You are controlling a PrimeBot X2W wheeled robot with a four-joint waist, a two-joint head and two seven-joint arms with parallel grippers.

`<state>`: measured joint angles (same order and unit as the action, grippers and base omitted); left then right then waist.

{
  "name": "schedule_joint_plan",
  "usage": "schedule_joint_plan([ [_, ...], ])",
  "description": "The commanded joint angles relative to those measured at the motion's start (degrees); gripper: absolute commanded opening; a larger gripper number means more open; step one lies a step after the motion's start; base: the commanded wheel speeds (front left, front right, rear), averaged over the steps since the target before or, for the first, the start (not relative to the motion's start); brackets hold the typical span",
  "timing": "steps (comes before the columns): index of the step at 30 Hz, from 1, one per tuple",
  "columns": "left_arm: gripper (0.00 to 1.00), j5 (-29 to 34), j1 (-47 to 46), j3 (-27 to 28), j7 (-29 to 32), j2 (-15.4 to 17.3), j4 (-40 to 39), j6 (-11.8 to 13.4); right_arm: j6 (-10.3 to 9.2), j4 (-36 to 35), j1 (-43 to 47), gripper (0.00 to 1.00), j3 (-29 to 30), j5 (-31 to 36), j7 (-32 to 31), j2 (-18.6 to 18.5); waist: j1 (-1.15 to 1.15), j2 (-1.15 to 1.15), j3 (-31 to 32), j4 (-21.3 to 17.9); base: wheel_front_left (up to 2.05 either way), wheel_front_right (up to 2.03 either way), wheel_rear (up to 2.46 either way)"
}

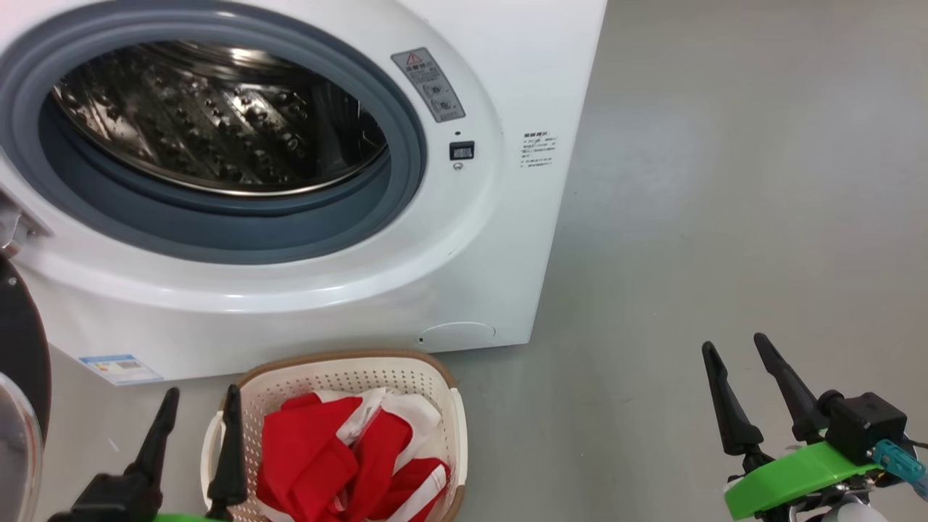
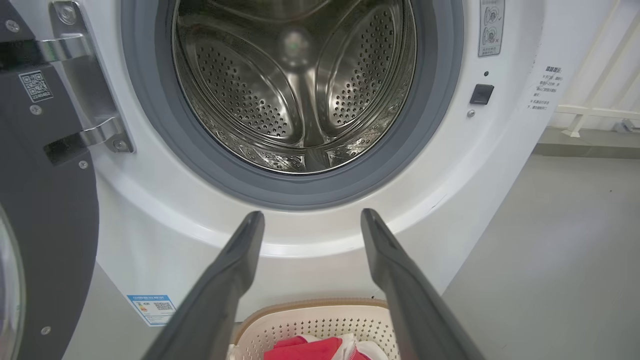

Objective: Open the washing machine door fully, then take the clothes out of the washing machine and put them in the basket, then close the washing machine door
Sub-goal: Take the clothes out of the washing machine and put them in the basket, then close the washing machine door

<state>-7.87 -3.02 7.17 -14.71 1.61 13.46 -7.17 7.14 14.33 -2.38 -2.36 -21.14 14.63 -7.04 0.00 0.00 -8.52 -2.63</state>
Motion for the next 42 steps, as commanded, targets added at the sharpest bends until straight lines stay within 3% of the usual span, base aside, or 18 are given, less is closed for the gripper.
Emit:
schedule_joint_plan([
  [1,1.00,-0.24,0.44,2.09,-0.29,1.27,-2.37,-0.32,0.35,-1.60,0.38,1.00,-0.66,0.39,0.37,-1.04,0.00,0.00,0.54,-0.38,0.00,0.00,0.00],
  [16,1.00,-1.46,7.58,1.32,-0.29,1.27,-9.92,0.91,0.35,-2.51,4.65,1.00,0.88,0.79,0.37,-1.00,0.00,0.00,3.38,-0.18,0.00,0.00,0.00],
  [42,1.00,-1.08,8.66,0.63,-0.29,1.27,-11.15,1.83,0.35,-2.72,4.52,1.00,0.83,1.03,0.37,-0.61,0.00,0.00,3.03,-0.65,0.00,0.00,0.00],
])
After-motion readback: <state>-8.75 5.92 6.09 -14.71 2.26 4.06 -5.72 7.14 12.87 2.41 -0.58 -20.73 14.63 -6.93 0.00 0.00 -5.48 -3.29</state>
